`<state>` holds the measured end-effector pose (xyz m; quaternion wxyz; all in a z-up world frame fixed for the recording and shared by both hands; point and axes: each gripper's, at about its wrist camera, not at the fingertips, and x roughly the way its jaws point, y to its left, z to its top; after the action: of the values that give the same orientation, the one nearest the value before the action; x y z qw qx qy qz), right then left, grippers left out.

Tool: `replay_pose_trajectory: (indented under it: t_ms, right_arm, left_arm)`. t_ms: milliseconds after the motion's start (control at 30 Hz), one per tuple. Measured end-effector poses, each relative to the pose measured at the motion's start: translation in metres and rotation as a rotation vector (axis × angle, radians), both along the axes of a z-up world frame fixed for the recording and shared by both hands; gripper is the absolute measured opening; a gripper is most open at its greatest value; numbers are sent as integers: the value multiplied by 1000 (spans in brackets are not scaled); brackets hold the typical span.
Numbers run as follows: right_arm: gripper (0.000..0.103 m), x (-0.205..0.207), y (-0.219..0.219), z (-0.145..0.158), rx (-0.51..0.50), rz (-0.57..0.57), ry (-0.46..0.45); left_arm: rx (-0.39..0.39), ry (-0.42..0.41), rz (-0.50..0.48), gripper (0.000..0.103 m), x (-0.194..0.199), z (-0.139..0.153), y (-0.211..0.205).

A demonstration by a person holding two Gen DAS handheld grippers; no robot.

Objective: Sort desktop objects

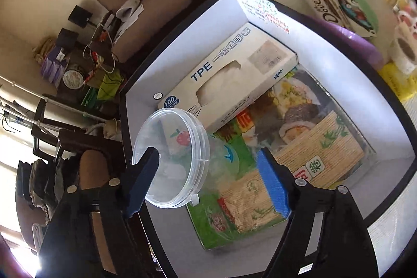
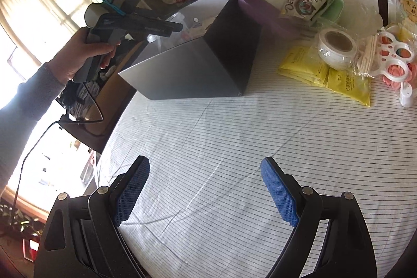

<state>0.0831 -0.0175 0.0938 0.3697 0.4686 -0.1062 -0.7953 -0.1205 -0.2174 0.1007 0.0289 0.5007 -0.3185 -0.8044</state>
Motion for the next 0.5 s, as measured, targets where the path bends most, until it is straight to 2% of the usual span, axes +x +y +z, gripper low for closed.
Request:
replay_pose_trajectory:
  t_ms: [67, 133, 267, 367, 433, 500]
  right_arm:
    - [90, 2, -3, 1, 8, 17, 11]
    - [90, 5, -6, 2, 18, 29, 29]
    - [90, 7, -9, 15, -4, 40, 65]
    - [89, -8, -18, 42, -51, 49, 83]
    - [89, -33, -31, 70, -115, 52, 81]
    - [83, -66, -49, 100, -188, 52, 62]
  left_arm:
    - [16, -14, 26, 59, -3, -3, -12]
    - [30, -17, 54, 53, -2, -5, -26]
    - [109, 8, 122, 38, 0, 4, -57]
    - [207, 26, 148, 37, 5, 15, -74]
    - [262, 40, 152, 36, 9, 19, -83]
    - [304, 58, 153, 36, 14, 23, -90]
